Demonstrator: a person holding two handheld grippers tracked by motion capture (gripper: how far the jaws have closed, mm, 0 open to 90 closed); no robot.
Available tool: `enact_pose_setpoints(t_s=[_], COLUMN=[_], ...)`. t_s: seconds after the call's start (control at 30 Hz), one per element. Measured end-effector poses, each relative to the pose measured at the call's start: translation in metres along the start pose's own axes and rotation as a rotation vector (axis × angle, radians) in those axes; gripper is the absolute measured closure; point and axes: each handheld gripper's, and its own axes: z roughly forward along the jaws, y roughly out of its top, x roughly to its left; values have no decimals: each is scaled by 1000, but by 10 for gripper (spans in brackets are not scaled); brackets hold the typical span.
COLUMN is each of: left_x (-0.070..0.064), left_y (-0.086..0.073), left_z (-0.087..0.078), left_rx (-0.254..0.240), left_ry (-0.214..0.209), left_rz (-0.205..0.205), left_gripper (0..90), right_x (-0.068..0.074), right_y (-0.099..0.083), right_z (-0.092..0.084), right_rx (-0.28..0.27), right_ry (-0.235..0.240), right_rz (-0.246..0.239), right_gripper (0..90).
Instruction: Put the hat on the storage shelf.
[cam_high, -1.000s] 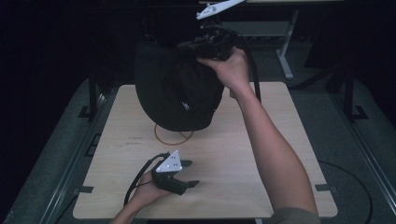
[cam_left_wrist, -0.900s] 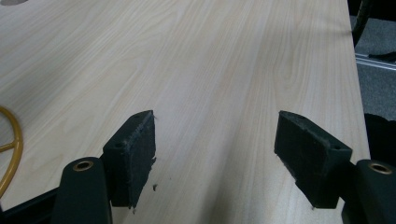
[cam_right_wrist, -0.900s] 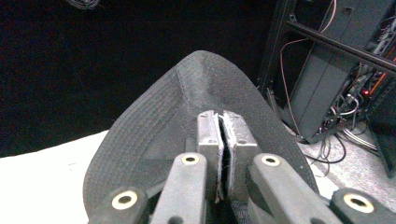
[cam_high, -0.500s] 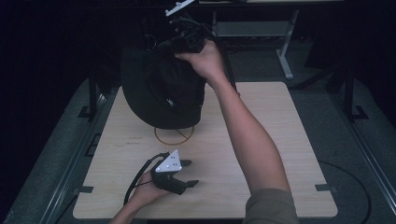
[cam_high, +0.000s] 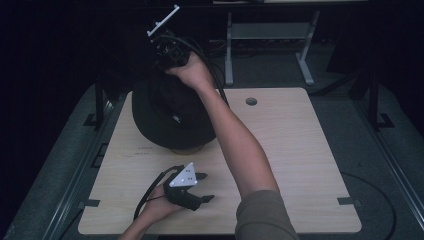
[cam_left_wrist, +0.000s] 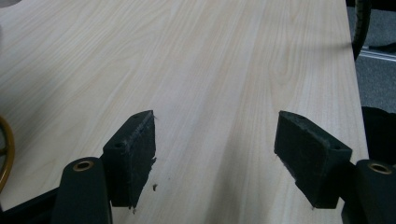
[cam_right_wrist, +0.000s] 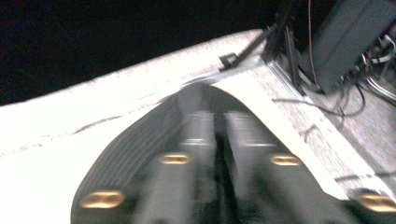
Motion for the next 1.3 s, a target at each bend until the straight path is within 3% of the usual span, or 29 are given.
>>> enact_pose_setpoints(t_s=[0.13, 0.37, 0.47, 0.9, 1.3], left_x=[-2, -5, -6, -2, -1], left_y=[0, 0, -1, -3, -3], left_z=[1, 4, 3, 2, 3], left_rx=[8, 10, 8, 8, 9], left_ry=[-9, -17, -18, -15, -13], left_rz=[0, 7, 2, -19, -28], left_gripper=[287, 287, 286, 281, 279], right_x=[2, -9, -14, -27, -34], right_y=[-6, -34, -47, -90, -115], right_z=[-2, -27, -37, -67, -82], right_rx=[10, -52, -91, -164, -176], right_ry=[-1, 48, 54, 51, 36], right_rz=[-23, 56, 75, 156, 185], right_gripper=[550, 461, 453, 366, 314])
